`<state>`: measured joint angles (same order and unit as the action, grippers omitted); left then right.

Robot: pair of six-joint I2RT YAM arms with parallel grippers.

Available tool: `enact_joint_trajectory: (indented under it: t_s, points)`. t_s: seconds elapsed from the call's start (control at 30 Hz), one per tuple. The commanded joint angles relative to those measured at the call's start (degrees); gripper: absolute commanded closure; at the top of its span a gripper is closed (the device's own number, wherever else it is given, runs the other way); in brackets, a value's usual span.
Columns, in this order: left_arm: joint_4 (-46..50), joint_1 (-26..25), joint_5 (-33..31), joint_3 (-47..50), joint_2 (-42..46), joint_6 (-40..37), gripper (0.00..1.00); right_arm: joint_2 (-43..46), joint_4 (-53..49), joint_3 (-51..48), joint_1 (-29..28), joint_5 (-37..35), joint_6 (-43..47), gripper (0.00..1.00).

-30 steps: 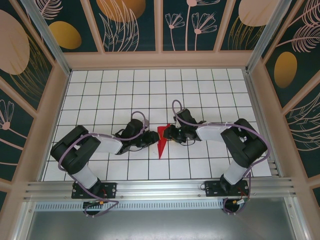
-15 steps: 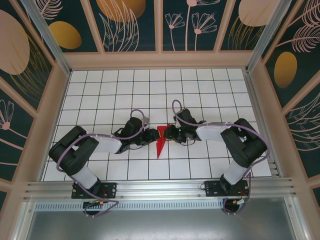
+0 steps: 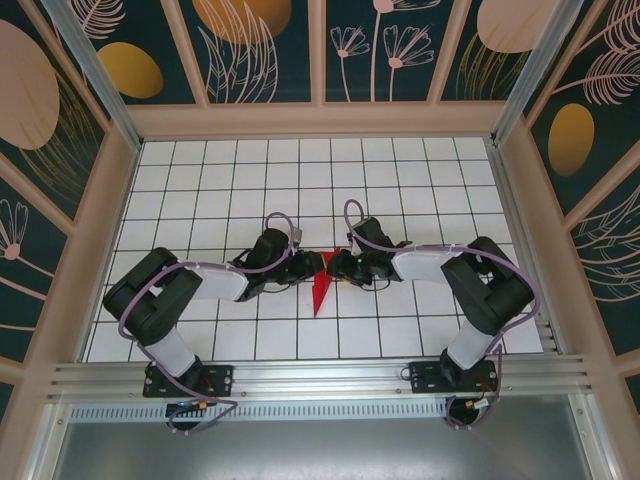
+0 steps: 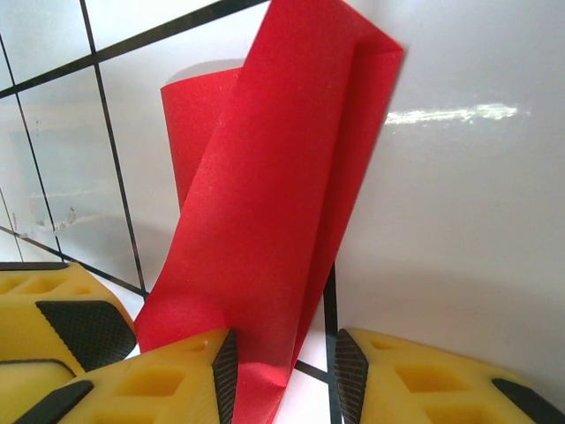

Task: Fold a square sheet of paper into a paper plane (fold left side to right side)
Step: Fold the wing for the fifth time at the center of the table.

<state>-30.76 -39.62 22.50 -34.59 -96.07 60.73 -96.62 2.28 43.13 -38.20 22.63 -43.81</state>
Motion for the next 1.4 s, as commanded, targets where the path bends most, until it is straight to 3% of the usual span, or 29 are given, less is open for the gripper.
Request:
enact_joint_trajectory:
  t_s: [0.0, 0.57, 0.93, 1.37]
  points:
    - [1.1, 0.6, -0.4, -1.1, -1.2, -0.7, 0.7, -4.3, -0.2, 0.2, -0.9, 0.1, 1.2, 0.6]
    - [2.2, 0.6, -0.2, -1.0, -1.0, -0.7, 0.74, -4.8, -0.4, 0.3, -0.9, 0.2, 1.2, 0.6]
    - [7.9, 0.7, -3.0, -1.1, 4.3, -2.7, 0.6, -5.2, -0.6, 0.6, -0.9, 0.3, 1.3, 0.6]
    - [1.4, 0.7, 2.6, -2.0, -1.8, -1.1, 0.68, -5.4, -0.6, 0.7, -1.0, 0.4, 1.2, 0.6]
